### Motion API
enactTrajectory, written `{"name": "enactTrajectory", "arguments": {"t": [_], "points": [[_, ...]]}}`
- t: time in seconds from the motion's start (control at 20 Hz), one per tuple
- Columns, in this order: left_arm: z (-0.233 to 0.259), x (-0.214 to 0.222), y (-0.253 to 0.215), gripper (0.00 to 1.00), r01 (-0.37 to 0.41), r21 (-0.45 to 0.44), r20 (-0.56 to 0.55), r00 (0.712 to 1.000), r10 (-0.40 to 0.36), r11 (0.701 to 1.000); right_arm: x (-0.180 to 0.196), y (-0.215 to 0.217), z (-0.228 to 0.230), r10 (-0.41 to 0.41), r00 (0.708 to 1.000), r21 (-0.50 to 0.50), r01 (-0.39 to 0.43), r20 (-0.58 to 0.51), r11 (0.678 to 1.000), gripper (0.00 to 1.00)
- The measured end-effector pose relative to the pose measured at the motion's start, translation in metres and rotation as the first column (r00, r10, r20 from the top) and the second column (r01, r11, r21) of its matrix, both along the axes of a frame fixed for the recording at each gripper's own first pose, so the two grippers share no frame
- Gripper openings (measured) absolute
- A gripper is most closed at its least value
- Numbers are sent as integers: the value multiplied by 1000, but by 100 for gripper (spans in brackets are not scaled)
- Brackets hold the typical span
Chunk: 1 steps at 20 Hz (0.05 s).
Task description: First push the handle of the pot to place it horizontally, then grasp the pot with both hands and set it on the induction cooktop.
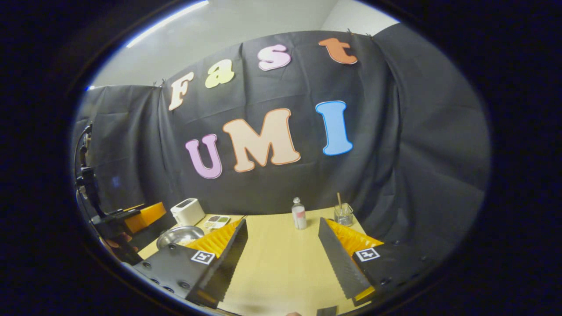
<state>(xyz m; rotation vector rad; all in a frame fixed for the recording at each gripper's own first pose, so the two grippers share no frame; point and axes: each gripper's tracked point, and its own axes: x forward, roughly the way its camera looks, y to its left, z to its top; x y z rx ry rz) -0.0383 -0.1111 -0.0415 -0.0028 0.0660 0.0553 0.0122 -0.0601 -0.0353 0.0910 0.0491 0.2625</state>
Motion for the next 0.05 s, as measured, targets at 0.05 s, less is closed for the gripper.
{"name": "enactTrajectory", "arguments": {"t": [0.05], "points": [[0, 0, -4, 95, 8, 15, 2, 1000, -8, 1000, 1, -4, 1, -6, 1000, 2, 6, 4, 1000, 92]]}}
